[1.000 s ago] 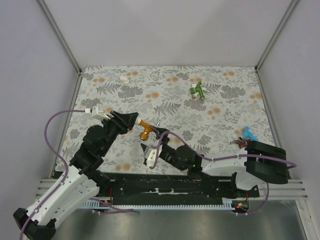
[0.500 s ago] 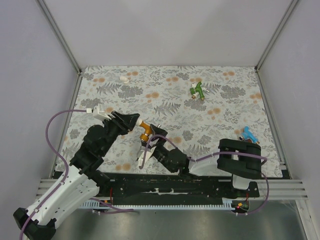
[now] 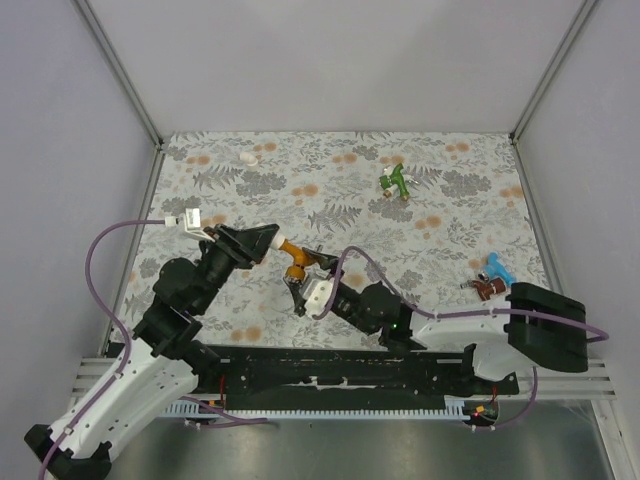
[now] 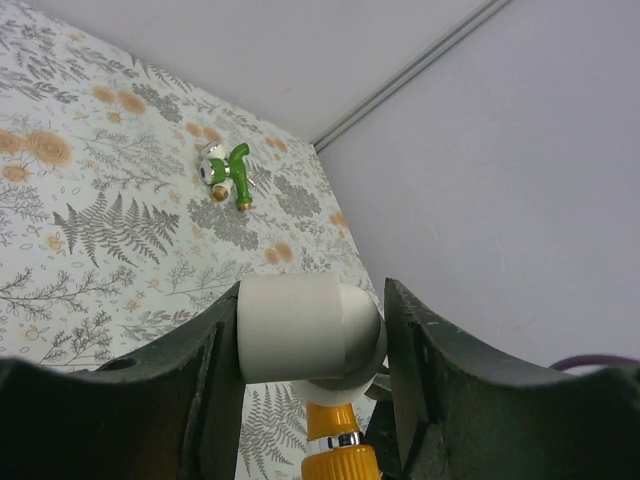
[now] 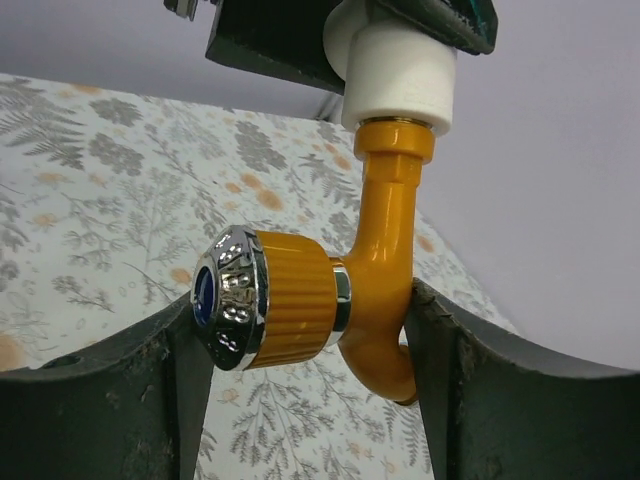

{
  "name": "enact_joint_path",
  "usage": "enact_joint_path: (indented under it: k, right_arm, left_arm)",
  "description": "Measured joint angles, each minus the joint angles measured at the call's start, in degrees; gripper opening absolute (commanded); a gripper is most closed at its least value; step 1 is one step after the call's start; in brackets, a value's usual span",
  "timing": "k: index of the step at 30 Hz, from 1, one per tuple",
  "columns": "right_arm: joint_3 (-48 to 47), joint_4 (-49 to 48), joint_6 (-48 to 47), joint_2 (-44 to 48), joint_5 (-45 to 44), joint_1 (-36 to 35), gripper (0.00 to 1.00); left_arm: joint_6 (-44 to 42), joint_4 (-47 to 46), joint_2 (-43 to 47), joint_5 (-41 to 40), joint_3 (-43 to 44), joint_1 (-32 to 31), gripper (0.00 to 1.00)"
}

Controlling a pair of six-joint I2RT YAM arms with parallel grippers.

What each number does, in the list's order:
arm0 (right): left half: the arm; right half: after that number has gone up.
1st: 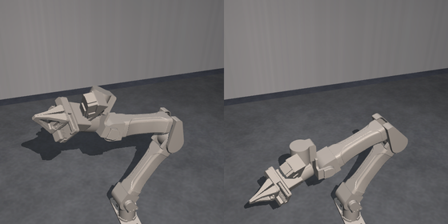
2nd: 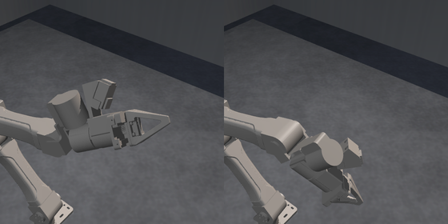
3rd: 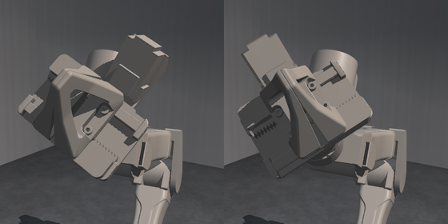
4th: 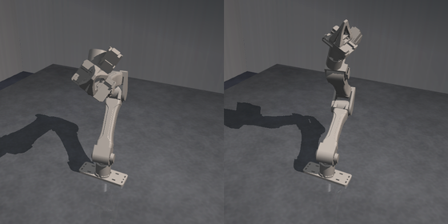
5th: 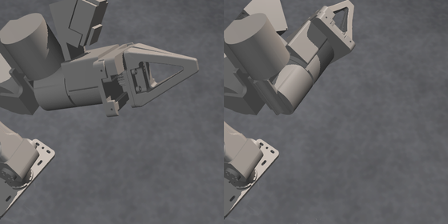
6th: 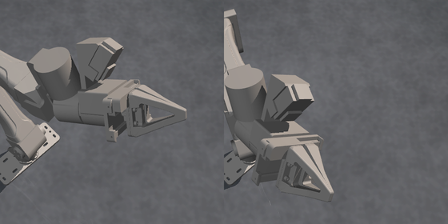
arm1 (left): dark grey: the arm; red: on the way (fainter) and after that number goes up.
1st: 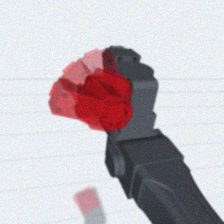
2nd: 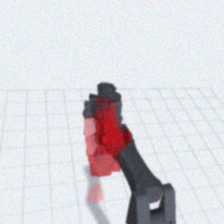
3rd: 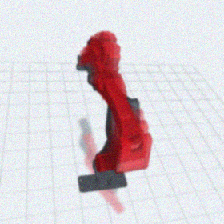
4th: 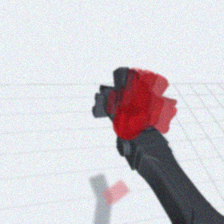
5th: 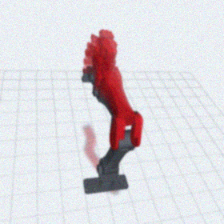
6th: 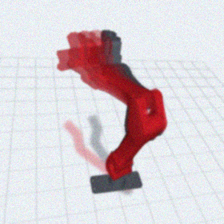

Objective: Install the water faucets

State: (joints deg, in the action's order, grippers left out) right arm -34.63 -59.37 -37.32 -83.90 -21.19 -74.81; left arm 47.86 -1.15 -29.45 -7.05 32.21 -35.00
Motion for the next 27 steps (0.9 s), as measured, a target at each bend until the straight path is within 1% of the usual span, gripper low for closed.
enact_joint_path:
  k: [3, 6, 9, 12, 13, 14, 15, 16, 20, 27]
  right_arm:
    - [0.00, 7.91, 8.31, 5.40, 8.02, 3.61, 0.43]
    - [-0.02, 13.84, 16.94, 9.35, 17.16, 8.22, 0.38]
    - [-0.17, 17.66, 26.18, 11.72, 25.33, 13.62, 0.31]
    - [-1.16, 19.39, 35.65, 11.96, 31.82, 19.78, 0.25]
    - [-1.29, 19.39, 39.30, 11.96, 33.48, 21.35, 0.20]
    - [-1.38, 19.10, 42.05, 11.82, 35.82, 22.95, 0.14]
    - [-1.42, 18.75, 45.27, 11.52, 38.36, 24.50, 0.03]
    - [-1.42, 17.73, 48.50, 10.93, 40.68, 25.86, 0.00]
    - [-1.99, 12.37, 61.09, 6.97, 49.33, 30.88, 0.00]
    - [-4.81, 3.34, 79.19, -0.33, 60.41, 35.63, 0.00]
  left_arm:
    - [-0.79, -0.92, 0.20, 0.70, -0.02, 0.00, 0.02]
    - [-1.42, -2.05, 0.55, 1.46, -0.76, 0.02, 0.02]
    - [-2.36, -3.54, 0.74, 1.86, -2.40, 0.31, 0.02]
    - [-3.13, -4.44, 0.76, 3.74, -3.76, 0.39, 0.02]
    - [-3.63, -4.90, 0.74, 4.35, -4.15, 0.46, 0.02]
    - [-3.82, -5.51, 0.74, 4.83, -4.55, 0.50, 0.02]
    - [-4.13, -6.25, 0.81, 5.68, -4.90, 0.52, 0.02]
    - [-4.44, -6.69, 0.92, 6.16, -5.14, 0.52, 0.02]
    - [-5.77, -8.37, 1.88, 8.39, -5.92, 0.55, 0.02]
    - [-9.25, -10.73, 1.92, 12.48, -6.29, 0.90, 0.02]
